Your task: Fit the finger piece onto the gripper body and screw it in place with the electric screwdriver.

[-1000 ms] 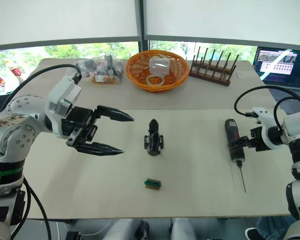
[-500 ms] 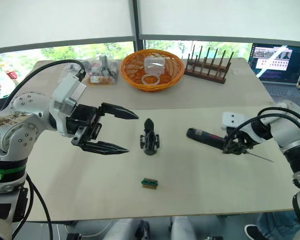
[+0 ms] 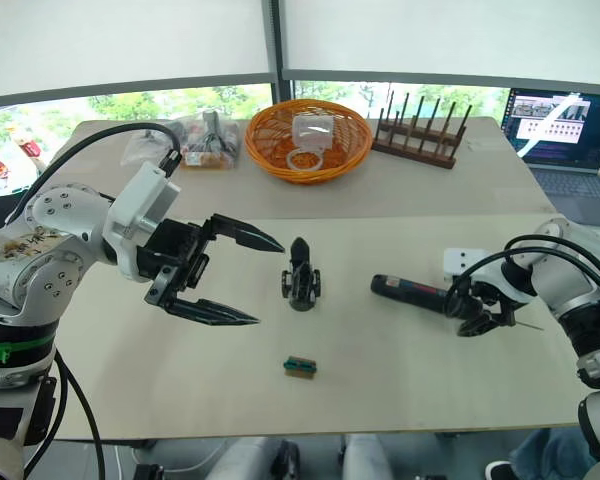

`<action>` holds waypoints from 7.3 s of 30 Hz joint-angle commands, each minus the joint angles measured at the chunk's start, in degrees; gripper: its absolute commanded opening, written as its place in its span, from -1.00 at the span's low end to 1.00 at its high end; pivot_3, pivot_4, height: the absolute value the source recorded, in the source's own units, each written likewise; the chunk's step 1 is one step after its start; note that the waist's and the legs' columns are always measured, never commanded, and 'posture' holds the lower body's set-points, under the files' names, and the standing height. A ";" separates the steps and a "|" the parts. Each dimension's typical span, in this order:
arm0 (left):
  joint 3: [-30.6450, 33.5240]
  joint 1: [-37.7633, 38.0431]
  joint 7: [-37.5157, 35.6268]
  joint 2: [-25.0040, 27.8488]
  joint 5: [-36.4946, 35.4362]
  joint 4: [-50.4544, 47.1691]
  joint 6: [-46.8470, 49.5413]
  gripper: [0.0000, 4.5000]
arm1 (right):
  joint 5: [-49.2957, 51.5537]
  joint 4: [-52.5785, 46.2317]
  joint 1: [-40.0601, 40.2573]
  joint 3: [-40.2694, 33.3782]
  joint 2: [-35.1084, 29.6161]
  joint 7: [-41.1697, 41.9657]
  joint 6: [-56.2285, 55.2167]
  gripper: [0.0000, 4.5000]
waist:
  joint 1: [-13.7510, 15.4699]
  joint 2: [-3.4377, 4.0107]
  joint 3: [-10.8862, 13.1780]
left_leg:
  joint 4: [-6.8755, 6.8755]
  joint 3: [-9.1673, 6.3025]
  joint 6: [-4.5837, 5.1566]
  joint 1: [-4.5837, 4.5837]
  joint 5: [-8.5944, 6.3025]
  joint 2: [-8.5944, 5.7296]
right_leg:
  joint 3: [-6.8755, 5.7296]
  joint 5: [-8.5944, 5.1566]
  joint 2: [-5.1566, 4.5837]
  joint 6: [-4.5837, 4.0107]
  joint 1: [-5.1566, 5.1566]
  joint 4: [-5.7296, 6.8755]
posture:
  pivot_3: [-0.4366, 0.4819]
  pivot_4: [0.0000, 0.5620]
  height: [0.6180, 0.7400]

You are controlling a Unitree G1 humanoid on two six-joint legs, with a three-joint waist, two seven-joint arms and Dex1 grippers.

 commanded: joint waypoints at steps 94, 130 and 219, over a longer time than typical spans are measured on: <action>-14.41 24.24 -0.95 -10.19 28.52 21.30 -45.41 1.00 | 49.72 -62.99 38.98 -21.20 36.00 -41.16 7.33 -0.15 | 0.44 -0.31 0.27 | -0.40 -0.10 0.25 0.83 -0.30 0.02 | 0.09 -0.12 0.04 -0.09 0.66 -0.08 | -0.05 -0.47 1.00; -15.25 23.12 0.75 -10.80 28.49 21.30 -44.26 1.00 | 47.94 -61.66 38.19 -20.11 35.76 -40.40 5.70 -0.15 | 0.44 -0.32 0.27 | -0.40 -0.10 0.27 0.83 -0.32 0.02 | 0.09 -0.12 0.03 -0.09 0.65 -0.08 | -0.05 -0.47 1.00; -15.49 21.64 1.17 -12.39 29.42 21.86 -43.24 1.00 | 46.37 -60.13 40.45 -18.69 32.16 -39.17 4.50 -0.15 | 0.50 -0.33 0.28 | -0.40 -0.10 0.29 0.82 -0.32 0.02 | 0.10 -0.13 -0.01 -0.07 0.65 -0.10 | -0.05 -0.47 1.00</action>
